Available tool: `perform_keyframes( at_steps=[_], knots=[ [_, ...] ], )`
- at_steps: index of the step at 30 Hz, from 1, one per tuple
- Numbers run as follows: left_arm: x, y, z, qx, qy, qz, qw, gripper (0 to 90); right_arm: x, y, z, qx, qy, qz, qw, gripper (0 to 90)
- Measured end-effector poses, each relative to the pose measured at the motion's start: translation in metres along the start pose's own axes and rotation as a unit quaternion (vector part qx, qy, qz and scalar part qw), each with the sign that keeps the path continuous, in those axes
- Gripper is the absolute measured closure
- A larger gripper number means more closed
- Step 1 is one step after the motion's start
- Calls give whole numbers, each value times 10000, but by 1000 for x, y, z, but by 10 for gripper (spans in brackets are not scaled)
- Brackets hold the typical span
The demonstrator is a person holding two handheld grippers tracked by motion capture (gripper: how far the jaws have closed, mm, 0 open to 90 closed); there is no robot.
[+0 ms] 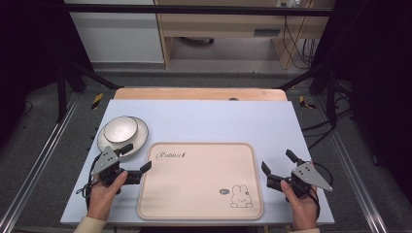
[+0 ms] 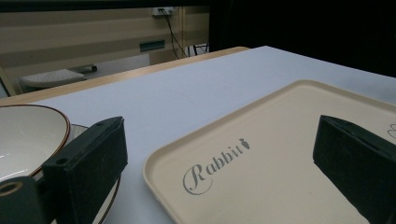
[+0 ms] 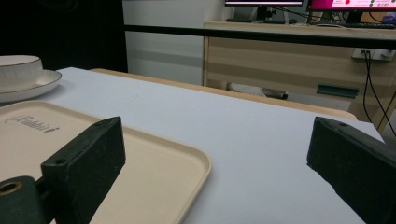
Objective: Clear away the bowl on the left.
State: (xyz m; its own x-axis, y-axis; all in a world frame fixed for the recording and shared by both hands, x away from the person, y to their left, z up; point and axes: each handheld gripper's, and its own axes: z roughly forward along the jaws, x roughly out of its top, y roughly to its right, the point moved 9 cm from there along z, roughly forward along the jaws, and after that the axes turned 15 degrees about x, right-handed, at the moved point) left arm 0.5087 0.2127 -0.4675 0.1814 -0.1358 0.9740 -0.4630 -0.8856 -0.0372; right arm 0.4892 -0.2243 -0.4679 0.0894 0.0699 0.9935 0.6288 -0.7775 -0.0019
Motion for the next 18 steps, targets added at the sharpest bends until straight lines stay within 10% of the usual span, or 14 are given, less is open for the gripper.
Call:
perform_keyframes(
  at_steps=[10,18],
  knots=[
    [1,-4,-3,144,-157,-216,9995,33,0,2,-6,-132,-3,6,9999,41],
    [11,-35,-2,522,-534,-222,9970,43,-1,-1,-4,-99,-16,42,9999,38]
  ],
)
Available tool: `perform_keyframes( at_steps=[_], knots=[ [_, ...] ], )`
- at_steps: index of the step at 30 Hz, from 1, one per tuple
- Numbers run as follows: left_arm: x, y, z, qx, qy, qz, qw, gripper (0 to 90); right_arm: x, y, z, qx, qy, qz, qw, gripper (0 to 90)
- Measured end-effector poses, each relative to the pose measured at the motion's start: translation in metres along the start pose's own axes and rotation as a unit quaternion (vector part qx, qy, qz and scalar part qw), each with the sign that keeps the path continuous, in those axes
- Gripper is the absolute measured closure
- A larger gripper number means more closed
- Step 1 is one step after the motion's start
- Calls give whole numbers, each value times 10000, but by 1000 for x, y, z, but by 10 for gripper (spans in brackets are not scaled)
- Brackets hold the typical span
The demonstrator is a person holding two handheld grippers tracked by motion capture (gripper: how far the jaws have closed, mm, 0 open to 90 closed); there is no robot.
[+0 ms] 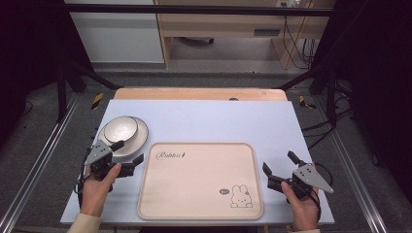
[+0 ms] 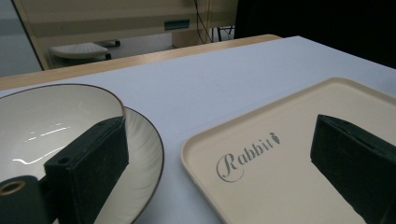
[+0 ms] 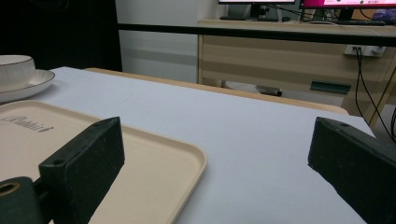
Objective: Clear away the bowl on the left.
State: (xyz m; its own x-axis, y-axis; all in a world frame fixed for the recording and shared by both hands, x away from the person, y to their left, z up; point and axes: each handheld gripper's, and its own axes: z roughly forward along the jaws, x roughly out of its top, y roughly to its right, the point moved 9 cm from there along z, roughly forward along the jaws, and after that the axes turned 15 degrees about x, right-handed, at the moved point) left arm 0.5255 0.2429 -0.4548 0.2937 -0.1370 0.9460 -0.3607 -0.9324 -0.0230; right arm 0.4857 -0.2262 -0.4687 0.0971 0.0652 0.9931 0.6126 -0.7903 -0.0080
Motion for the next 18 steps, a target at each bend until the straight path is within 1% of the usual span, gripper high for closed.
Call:
perform_keyframes(
  at_steps=[5,6,7,8,10,11,12,13,14,15,16,17,18],
  knots=[
    [14,-16,5,205,-115,218,9995,43,-1,-2,0,24,-34,-14,10000,41],
    [14,-16,5,205,-115,218,9995,43,0,-1,0,20,-6,-43,10000,42],
    [20,-23,9,320,-186,301,9989,44,0,-2,0,10,-4,5,10000,42],
    [22,-27,11,381,-237,336,9984,46,1,-2,-1,11,-2,14,10000,42],
    [27,-35,16,472,-311,274,9980,50,1,-2,-1,10,2,19,10000,40],
    [29,-40,19,516,-389,248,9976,52,0,-1,0,2,-3,-4,10000,39],
    [29,-40,19,516,-389,248,9976,57,0,-1,0,2,-3,-4,10000,39],
    [30,-46,23,567,-526,186,9968,64,0,0,0,-31,-15,23,10000,37],
    [33,-57,27,720,-678,73,9951,67,-1,1,-1,-63,-42,18,10000,36],
    [33,-57,27,720,-678,73,9951,69,-1,1,-1,-63,-42,18,10000,36],
    [36,-66,31,767,-770,44,9941,69,-1,1,-1,-98,-59,30,9999,37],
    [36,-66,31,767,-770,44,9941,69,-1,1,-1,-98,-59,30,9999,37],
    [37,-70,33,797,-820,34,9934,69,-1,2,-2,-106,-68,28,9999,37]
  ],
)
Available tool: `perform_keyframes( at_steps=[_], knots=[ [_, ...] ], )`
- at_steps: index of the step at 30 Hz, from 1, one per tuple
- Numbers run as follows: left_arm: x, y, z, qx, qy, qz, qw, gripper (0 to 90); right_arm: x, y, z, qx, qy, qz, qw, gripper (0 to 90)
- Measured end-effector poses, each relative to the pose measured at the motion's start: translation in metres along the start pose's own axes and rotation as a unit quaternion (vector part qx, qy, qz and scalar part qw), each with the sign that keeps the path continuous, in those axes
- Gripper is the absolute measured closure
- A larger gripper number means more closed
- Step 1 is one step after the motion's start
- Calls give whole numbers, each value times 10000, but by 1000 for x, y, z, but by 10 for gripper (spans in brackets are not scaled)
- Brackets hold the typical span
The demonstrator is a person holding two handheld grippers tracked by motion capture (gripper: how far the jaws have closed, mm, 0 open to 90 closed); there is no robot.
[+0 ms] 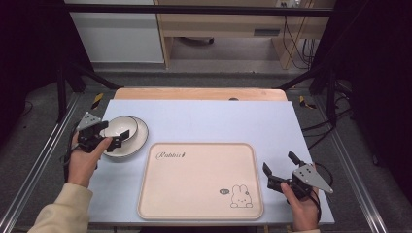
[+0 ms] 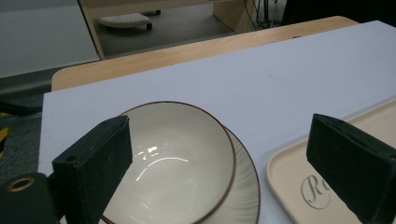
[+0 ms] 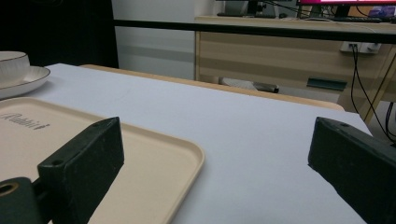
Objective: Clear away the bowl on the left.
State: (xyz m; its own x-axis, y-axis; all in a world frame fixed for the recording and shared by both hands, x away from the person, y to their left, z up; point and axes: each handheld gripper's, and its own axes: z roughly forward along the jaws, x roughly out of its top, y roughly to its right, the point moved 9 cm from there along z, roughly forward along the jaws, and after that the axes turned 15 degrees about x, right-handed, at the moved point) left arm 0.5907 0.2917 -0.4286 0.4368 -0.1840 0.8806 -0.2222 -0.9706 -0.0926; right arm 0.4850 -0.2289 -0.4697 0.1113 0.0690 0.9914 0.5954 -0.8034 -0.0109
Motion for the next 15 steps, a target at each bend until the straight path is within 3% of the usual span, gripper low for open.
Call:
perform_keyframes(
  at_steps=[3,7,9,14,15],
  knots=[
    [3,-9,7,65,-132,-75,9999,69,1,-1,0,5,23,19,10000,36],
    [3,-22,13,323,-327,-124,9989,165,3,-1,0,6,43,-28,10000,36],
    [6,-27,18,335,-340,-184,9987,149,6,1,-2,-28,86,-44,9999,36],
    [5,-33,32,357,-420,-58,9985,134,5,0,-3,-26,72,-43,10000,34],
    [5,-34,34,336,-443,-110,9984,129,5,0,-2,-16,86,-31,10000,34]
  ],
)
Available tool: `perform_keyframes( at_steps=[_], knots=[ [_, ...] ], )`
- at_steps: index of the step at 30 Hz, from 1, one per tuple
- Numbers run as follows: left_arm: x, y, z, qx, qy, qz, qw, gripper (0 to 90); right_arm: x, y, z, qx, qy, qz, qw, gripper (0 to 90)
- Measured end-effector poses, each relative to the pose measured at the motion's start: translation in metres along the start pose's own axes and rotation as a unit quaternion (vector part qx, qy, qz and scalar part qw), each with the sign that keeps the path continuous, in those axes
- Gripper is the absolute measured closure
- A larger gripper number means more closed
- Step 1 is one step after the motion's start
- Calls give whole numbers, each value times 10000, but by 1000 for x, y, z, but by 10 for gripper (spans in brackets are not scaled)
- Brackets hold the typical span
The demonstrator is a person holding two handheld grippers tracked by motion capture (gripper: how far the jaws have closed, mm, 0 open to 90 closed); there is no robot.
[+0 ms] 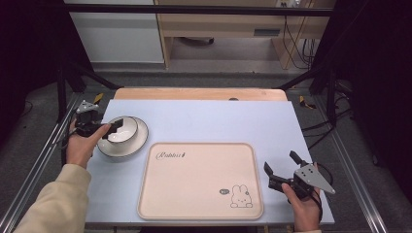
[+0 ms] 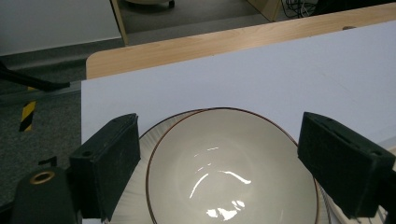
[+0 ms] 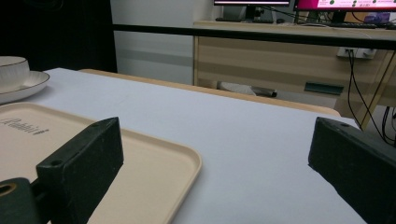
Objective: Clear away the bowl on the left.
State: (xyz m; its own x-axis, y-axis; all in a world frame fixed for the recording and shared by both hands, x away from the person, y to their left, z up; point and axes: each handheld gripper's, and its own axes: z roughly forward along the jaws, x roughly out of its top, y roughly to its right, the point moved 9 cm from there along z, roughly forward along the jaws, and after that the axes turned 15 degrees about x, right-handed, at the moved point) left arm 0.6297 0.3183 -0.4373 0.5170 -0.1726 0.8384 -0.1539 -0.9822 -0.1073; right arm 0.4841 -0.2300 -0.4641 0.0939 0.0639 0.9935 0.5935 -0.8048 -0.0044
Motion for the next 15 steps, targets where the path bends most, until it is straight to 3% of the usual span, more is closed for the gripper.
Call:
perform_keyframes(
  at_steps=[5,10,15],
  knots=[
    [-4,-10,8,66,-84,-305,9995,147,-1,-6,6,140,-50,-38,9999,32],
    [-9,-20,12,194,-154,-383,9990,156,-3,-8,12,207,-84,-54,9997,34],
    [-10,-24,13,137,-208,-603,9979,181,-3,-10,12,228,-99,-76,9997,35]
  ],
)
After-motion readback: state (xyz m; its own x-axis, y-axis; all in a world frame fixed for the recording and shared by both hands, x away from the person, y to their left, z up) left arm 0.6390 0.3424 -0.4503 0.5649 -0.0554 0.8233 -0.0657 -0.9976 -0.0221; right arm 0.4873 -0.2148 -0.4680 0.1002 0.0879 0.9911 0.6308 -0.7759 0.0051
